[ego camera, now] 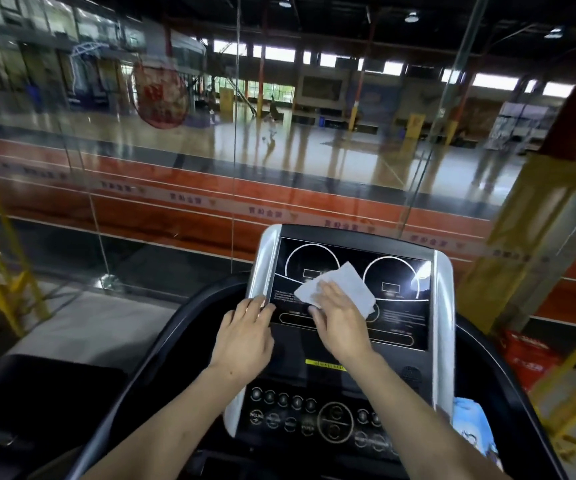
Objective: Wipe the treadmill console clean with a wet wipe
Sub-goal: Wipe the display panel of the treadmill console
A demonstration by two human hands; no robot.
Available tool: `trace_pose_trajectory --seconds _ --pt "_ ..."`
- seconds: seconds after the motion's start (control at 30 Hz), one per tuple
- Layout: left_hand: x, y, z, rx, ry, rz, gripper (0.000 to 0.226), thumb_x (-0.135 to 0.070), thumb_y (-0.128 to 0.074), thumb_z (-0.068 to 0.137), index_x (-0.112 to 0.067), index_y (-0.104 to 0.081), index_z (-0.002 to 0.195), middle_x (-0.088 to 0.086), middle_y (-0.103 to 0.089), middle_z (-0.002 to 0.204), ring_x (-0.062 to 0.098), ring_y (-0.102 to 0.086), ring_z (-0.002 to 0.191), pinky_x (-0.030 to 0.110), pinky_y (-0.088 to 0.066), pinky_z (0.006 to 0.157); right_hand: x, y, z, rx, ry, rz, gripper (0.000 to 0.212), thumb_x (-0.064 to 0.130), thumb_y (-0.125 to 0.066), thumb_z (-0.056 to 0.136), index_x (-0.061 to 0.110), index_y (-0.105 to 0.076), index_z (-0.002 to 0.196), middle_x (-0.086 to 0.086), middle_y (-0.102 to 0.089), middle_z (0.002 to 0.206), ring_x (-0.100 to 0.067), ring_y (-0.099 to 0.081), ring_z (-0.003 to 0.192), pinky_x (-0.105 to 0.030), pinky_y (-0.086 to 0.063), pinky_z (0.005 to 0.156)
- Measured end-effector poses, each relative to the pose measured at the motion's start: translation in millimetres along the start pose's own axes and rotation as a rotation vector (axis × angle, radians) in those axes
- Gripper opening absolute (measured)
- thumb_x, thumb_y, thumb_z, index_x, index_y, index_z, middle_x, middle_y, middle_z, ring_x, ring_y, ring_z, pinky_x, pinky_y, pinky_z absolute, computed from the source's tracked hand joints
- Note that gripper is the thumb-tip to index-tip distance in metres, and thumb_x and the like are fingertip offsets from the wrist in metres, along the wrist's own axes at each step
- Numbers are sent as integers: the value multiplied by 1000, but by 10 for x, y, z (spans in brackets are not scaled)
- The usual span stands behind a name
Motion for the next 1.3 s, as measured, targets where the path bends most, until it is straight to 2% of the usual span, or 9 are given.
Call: trace_pose_trajectory --seconds 0.2,0.4,0.57,0.7,0.83,0.97,1.07,1.17,1.3 --pt "94 -77 160 -4 -57 -23 59 -28 -42 103 -21 -30 161 1 -14 174 21 -12 159 41 -24 125 -108 -181 -188 136 -25 -275 59 66 -15 102 42 -22 155 -3 4 169 -22 10 156 -46 -6 126" --pt "105 -105 477 -49 -126 10 65 -27 -37 105 -14 -15 165 5 7 175 18 10 161 41 -1 131 -116 -285 -111 205 -24 -272 63 66 -5 101 40 -3 159 0 20 167 -23 23 153 -45 5 125" --pt "186 -171 623 -113 -143 -25 64 -22 -41 102 -10 -25 163 5 0 175 18 10 161 45 -5 131 -122 -57 4 41 -24 -108 45 42 -32 107 31 -45 149 9 -18 165 -11 -7 155 -37 -28 123" --pt "248 -282 622 -169 -151 -70 66 -15 -45 98 -9 -29 162 4 -3 175 19 7 161 50 -17 130 -180 69 30 -47 -61 -35 41 28 -64 98 23 -58 138 0 -37 158 -22 -36 144 -38 -53 95" --pt "251 -343 657 -211 -139 -101 63 -15 -46 98 -6 -33 159 6 -7 175 21 5 162 54 -25 127 -180 130 64 -100 -37 -39 24 15 -73 91 12 -70 115 -5 -55 127 -26 -53 117 -40 -59 79" --pt "255 -369 670 -240 -140 -96 62 -15 -49 98 -6 -36 158 7 -10 175 22 2 162 55 -26 126 -125 179 152 -83 16 -72 29 -12 -72 81 6 -74 103 -4 -66 102 -25 -61 96 -34 -56 84" --pt "267 -388 674 -241 -140 -100 62 -16 -49 99 -6 -34 159 7 -10 175 22 2 162 55 -26 126 -101 435 309 -191 -3 -67 14 2 -64 93 11 -67 103 -4 -68 92 -28 -62 85 -35 -53 72" --pt "261 -400 679 -231 -142 -109 62 -16 -47 100 -6 -33 159 7 -9 175 21 4 162 53 -26 127 -149 610 601 -210 -112 -104 10 27 -49 102 27 -55 110 6 -67 98 -25 -62 82 -37 -50 64" --pt "256 -374 661 -228 -155 -134 61 -14 -44 100 -6 -33 160 6 -9 175 19 5 162 52 -23 128 26 562 1005 -137 -59 77 24 12 -49 100 23 -63 117 2 -60 112 -23 -58 95 -37 -51 80"
Point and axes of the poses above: each hand's wrist, its own z-axis towards the middle knuckle, its own y-axis out of the back of the hand, x = y × z, the point moved 9 cm from there along z, towards the middle knuckle
